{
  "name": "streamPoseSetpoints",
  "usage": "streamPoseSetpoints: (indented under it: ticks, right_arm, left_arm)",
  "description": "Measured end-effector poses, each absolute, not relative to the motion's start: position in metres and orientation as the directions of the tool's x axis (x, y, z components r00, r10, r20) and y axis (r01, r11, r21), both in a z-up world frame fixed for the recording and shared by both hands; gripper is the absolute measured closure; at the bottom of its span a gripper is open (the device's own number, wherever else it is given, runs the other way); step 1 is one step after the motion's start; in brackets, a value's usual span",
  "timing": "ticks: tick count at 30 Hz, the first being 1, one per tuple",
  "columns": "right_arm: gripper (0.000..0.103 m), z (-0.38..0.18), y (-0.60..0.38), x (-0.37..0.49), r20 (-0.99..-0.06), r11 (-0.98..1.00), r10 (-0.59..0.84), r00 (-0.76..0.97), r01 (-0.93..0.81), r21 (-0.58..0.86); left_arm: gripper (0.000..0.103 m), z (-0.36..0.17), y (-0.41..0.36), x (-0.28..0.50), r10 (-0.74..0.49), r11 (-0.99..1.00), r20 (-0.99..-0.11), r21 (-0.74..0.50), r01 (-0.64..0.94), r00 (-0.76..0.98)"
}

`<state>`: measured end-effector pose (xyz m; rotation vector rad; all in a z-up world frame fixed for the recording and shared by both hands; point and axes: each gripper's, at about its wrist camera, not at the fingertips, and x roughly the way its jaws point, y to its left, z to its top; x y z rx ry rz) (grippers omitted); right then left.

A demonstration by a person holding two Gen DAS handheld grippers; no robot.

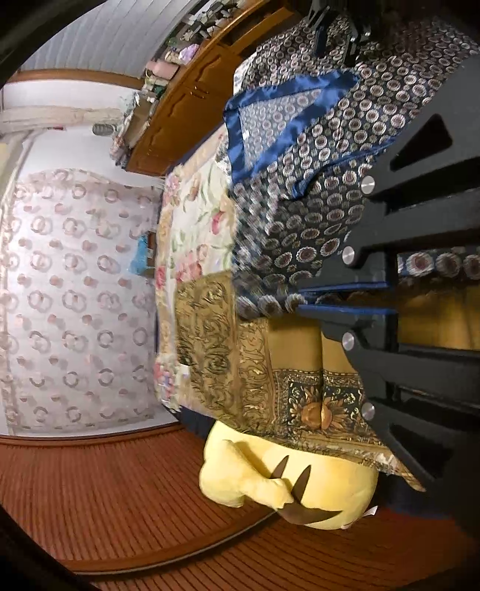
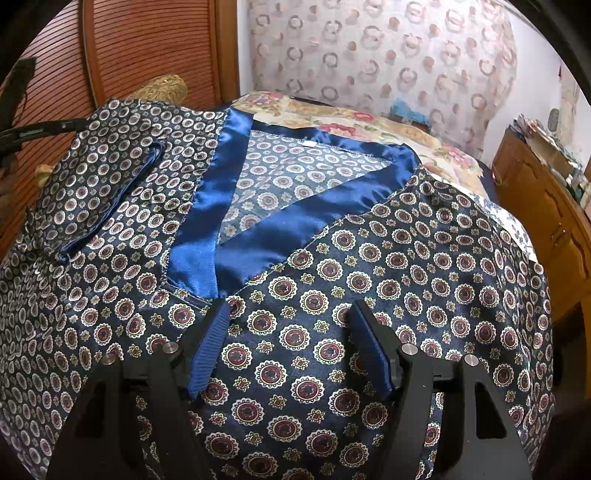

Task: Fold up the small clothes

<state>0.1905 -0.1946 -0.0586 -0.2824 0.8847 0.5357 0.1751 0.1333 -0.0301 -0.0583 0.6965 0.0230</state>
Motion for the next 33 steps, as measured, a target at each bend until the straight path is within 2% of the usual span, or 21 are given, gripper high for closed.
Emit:
streamPoseSetpoints:
  ticks: [6, 9, 11, 15, 18, 25, 33]
  right_arm:
    - [0.033, -0.059, -0.195, 0.191, -0.793, 0.834, 0.325, 0.515, -0.552, -0.017]
    - [0.033, -0.059, -0.195, 0.191, -0.793, 0.834, 0.326, 0.514, -0.552, -0.016]
    - [0.033, -0.059, -0.195, 0.191, -0.793, 0.834, 0.326, 0.514, -0.552, -0.016]
    - [0.032, -0.059, -0.195, 0.191, -0.793, 0.833, 0.326, 0.515, -0.552, -0.016]
    - [0.032, -0.059, -0.195, 0.191, -0.793, 0.833, 0.326, 0.514, -0.553, -0.017]
    - [0.032, -0.059, -0.196, 0.191, -0.793, 0.833, 0.326, 0.515, -0.553, -0.017]
    - [0.031, -0.059, -0.196, 0.191, -0.793, 0.833, 0.326, 0.515, -0.553, -0.017]
  left_arm:
    - [0.076, -0.012, 0.12, 0.136, -0.051, 0.997, -0.571, -0.074, 0.01, 0.82]
    - [0.067, -0.011, 0.109, 0.123, -0.098, 0.994, -0.568, -0.096, 0.052, 0.817]
    - [0.064, -0.012, 0.101, 0.118, -0.118, 0.992, -0.571, -0.103, 0.072, 0.813]
    - [0.05, -0.026, 0.086, 0.105, -0.141, 0.989, -0.586, -0.118, 0.088, 0.798]
    - [0.048, -0.042, 0.074, 0.097, -0.167, 0.985, -0.613, -0.138, 0.104, 0.772]
    - [0.048, -0.076, 0.052, 0.098, -0.145, 0.989, -0.7, -0.089, 0.117, 0.699]
    - [0.048, -0.094, 0.04, 0.104, -0.131, 0.99, -0.75, -0.059, 0.131, 0.649]
